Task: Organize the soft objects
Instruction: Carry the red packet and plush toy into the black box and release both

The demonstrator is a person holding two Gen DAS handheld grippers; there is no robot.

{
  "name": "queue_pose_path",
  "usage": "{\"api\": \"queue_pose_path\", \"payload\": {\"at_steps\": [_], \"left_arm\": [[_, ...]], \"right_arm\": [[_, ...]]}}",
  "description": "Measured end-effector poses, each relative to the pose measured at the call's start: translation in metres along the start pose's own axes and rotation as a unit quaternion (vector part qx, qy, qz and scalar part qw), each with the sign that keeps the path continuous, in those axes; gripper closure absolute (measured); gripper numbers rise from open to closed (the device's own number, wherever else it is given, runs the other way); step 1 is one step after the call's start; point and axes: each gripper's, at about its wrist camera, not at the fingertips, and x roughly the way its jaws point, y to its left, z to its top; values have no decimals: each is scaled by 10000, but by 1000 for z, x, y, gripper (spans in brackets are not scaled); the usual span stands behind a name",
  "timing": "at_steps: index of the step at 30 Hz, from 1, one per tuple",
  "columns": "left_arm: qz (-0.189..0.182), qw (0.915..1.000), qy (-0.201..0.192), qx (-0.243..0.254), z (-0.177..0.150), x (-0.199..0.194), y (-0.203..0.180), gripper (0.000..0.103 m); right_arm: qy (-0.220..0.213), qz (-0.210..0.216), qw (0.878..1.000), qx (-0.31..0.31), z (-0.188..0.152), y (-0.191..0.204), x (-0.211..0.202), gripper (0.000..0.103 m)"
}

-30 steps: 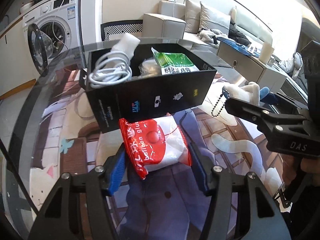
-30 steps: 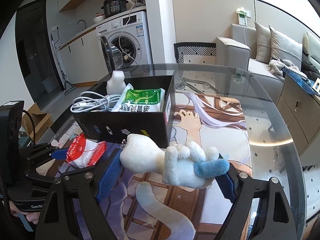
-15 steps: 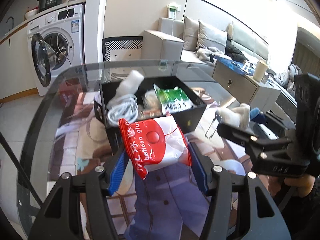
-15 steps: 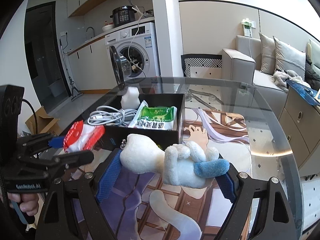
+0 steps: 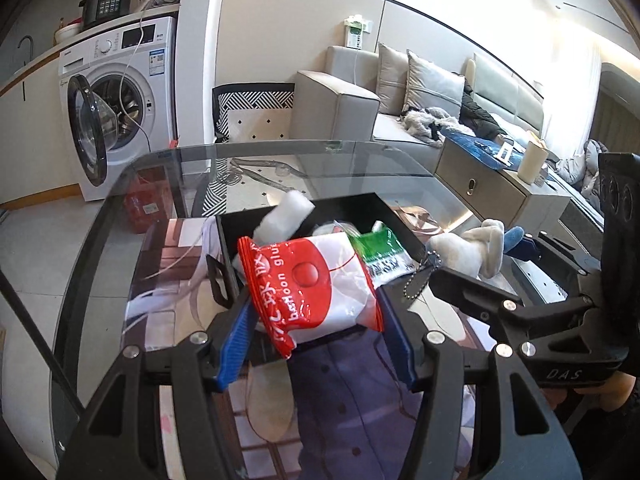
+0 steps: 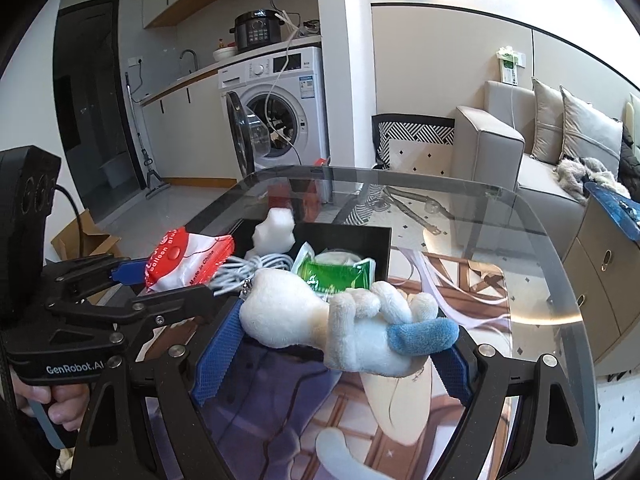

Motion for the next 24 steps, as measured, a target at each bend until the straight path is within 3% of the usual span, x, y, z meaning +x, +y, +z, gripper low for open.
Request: {"api": "queue_pose_path", "payload": {"at_steps": [13,24], "left_arm": [[53,9999,102,-103,13,21,14,44],[56,9995,103,-301,16,22,29,44]], "right_arm": [[176,-104,9998,-57,26,-10,39,16],[286,75,9995,-115,33,-6,76,15]]}}
